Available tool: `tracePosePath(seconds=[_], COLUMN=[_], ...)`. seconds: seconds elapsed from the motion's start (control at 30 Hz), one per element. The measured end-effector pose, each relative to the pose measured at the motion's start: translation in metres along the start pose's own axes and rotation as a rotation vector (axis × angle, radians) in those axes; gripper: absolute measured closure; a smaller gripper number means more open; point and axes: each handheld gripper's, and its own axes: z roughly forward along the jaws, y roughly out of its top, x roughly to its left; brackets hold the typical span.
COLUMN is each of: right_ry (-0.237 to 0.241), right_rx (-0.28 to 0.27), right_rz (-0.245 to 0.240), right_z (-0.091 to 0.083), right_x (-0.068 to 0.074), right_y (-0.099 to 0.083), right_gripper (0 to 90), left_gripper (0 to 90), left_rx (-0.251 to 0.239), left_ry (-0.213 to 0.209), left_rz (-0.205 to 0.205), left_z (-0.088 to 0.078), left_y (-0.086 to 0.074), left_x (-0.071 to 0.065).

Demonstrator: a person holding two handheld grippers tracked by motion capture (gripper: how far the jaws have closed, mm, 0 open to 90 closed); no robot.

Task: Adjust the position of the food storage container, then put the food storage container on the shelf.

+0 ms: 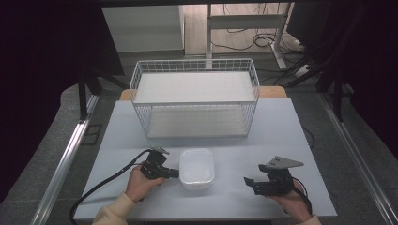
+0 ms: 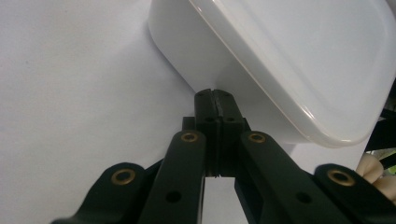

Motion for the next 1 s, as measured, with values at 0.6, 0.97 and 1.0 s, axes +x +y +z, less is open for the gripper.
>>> tracePosePath(seconds=[0.6, 0.97, 1.0], right_ry=[-0.005, -0.001, -0.001], right_rx=[-0.022, -0.046, -0.046], right_rz=[0.000, 0.054, 0.054], right_z=[-0.003, -0.007, -0.007], right_x=[0.000, -0.001, -0.001], right_y=[0.002, 0.016, 0.016], right_gripper=[20.3, 17.1, 17.1], left_gripper=[41.1, 35.0, 34.8], left_rx=[-0.291, -0.292, -0.292], left_ry=[0.101, 0.074, 0.074], left_rz=[-0.048, -0.079, -0.079], left_z=[-0.066, -0.062, -0.062], left_y=[-0.011, -0.014, -0.014], left_x=[-0.014, -0.019, -0.019])
